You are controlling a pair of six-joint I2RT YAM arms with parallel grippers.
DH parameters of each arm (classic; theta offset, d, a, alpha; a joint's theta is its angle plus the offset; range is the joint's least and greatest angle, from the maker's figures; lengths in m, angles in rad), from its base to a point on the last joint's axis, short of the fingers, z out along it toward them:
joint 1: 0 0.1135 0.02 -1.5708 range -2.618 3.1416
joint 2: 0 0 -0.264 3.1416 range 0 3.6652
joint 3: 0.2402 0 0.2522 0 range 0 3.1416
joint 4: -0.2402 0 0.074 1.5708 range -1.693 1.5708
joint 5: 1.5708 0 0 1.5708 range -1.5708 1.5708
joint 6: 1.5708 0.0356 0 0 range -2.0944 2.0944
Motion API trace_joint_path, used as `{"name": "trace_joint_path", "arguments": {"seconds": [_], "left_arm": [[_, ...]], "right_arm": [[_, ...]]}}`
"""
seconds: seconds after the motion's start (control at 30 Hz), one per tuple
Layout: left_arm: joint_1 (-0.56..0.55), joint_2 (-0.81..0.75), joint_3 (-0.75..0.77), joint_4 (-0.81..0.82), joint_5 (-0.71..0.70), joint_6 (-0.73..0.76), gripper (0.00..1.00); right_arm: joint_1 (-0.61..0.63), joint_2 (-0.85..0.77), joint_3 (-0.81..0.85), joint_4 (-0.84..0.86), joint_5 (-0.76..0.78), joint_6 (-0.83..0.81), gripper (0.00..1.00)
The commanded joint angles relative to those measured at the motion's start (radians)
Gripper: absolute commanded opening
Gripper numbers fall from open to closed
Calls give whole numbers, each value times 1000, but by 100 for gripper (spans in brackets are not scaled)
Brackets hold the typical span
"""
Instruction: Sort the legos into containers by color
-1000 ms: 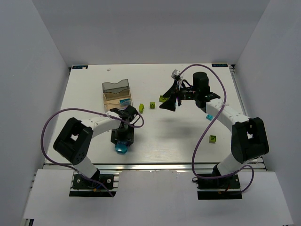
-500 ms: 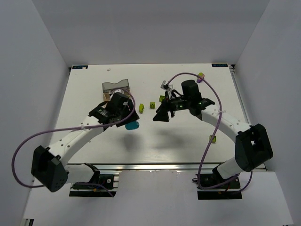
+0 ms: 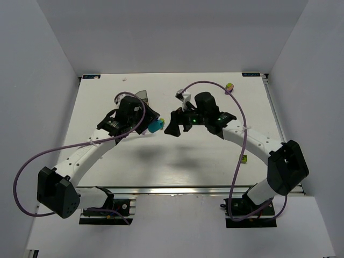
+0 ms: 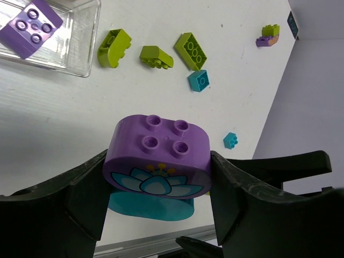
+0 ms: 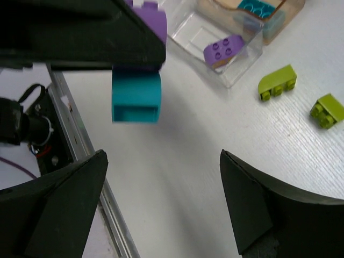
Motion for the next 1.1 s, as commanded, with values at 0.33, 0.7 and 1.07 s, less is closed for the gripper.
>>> {"name": "trace_joint_path", "arguments": {"seconds": [0.33, 0.7, 1.07], "left_arm": [[6, -51, -45, 110, 43, -99, 0], [9, -63, -71, 129, 52, -116, 0], [122, -120, -109, 133, 52, -90, 0]], "right_arm": [[71, 96, 103, 173, 94, 145, 89], [78, 137, 119, 216, 64, 148, 46], [75, 104, 13, 248, -102, 145, 0]]}}
